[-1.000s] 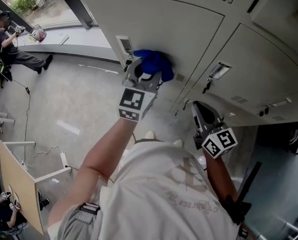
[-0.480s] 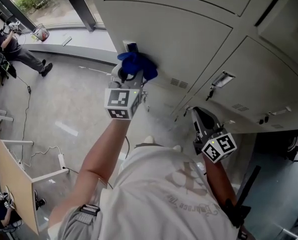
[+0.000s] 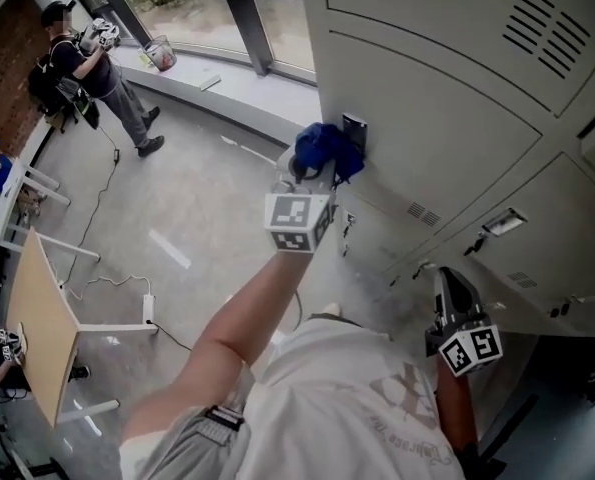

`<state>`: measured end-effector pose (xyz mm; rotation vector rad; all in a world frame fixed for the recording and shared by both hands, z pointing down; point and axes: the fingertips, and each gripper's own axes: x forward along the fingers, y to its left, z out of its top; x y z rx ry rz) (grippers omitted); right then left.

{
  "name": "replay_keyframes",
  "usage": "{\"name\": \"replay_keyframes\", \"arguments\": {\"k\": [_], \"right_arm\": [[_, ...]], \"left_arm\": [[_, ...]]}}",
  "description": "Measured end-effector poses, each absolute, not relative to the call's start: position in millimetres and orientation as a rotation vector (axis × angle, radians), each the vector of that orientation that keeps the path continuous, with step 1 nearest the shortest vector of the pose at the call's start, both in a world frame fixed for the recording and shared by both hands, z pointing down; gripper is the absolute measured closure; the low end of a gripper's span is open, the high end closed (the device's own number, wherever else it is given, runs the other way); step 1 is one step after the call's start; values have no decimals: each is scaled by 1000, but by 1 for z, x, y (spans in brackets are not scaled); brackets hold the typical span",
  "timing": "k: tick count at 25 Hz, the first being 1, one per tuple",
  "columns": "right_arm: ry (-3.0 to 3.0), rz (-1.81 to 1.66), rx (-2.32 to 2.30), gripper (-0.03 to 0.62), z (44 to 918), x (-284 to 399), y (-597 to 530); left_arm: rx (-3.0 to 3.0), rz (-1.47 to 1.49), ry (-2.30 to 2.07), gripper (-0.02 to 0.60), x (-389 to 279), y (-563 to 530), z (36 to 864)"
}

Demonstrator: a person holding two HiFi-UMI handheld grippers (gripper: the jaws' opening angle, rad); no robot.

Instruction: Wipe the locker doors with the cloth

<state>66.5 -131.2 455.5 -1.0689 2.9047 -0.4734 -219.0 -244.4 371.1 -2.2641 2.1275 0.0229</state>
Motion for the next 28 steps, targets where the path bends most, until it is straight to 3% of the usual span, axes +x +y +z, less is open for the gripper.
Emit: {"name": "replay_keyframes", "arguments": {"k": [15,28], "right_arm": [[2883,-501,-1025,586,456,58,-139],[2868,-500,-1030,588,456,63,-139]], "left_arm": [[-2209,-42,2156,483,-207,-248,348],[-2440,-71,1903,471,-124,-237,344]]}}
